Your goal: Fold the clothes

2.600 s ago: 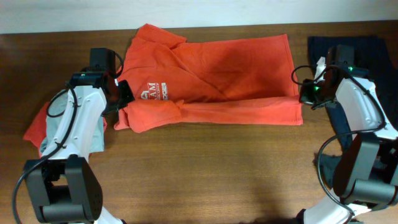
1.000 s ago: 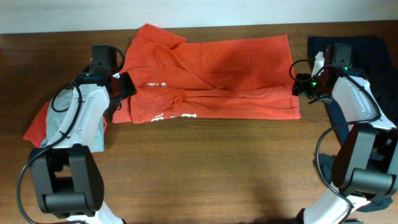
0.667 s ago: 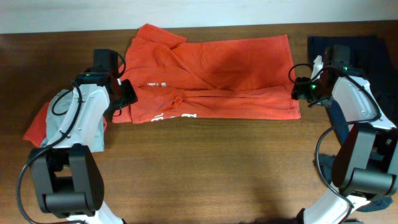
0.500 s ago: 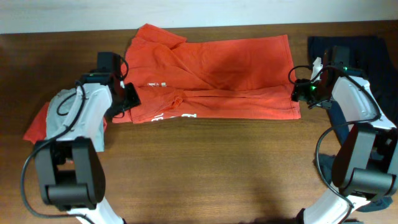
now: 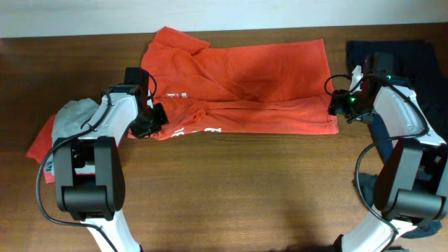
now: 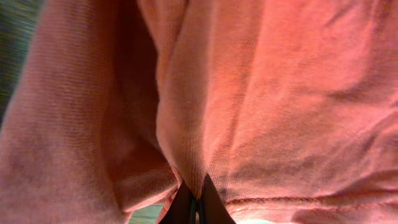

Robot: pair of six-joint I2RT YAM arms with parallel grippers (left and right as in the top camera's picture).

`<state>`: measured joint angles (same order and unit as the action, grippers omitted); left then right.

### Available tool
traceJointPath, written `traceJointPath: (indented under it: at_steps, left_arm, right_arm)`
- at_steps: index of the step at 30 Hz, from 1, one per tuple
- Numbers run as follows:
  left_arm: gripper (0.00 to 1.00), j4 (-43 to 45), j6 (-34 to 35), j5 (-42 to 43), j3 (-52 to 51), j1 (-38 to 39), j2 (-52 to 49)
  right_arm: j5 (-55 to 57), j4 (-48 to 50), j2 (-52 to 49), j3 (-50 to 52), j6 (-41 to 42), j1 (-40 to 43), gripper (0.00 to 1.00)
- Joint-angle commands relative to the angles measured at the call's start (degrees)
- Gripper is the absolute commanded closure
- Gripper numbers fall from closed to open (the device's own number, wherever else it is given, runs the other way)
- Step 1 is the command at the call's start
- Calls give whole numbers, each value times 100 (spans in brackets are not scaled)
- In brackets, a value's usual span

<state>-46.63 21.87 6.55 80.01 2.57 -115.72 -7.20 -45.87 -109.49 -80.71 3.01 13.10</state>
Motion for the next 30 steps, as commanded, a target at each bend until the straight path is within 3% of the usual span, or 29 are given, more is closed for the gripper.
traceJointPath:
  at_steps: [1, 8, 17, 30]
  left_arm:
    - [100, 13, -92, 424, 15, -11, -26]
    - [100, -127, -378, 1119, 227, -11, 310]
    - [98, -142, -372, 887, 299, -87, 966]
    - [91, -229, -374, 861, 299, -85, 999]
  right_arm:
    - [-11, -2, -48, -83, 20, 31, 30]
    - [-9, 0, -50, -83, 20, 33, 30]
    - [-9, 0, -50, -83, 17, 33, 30]
    - [-9, 0, -50, -83, 17, 33, 30]
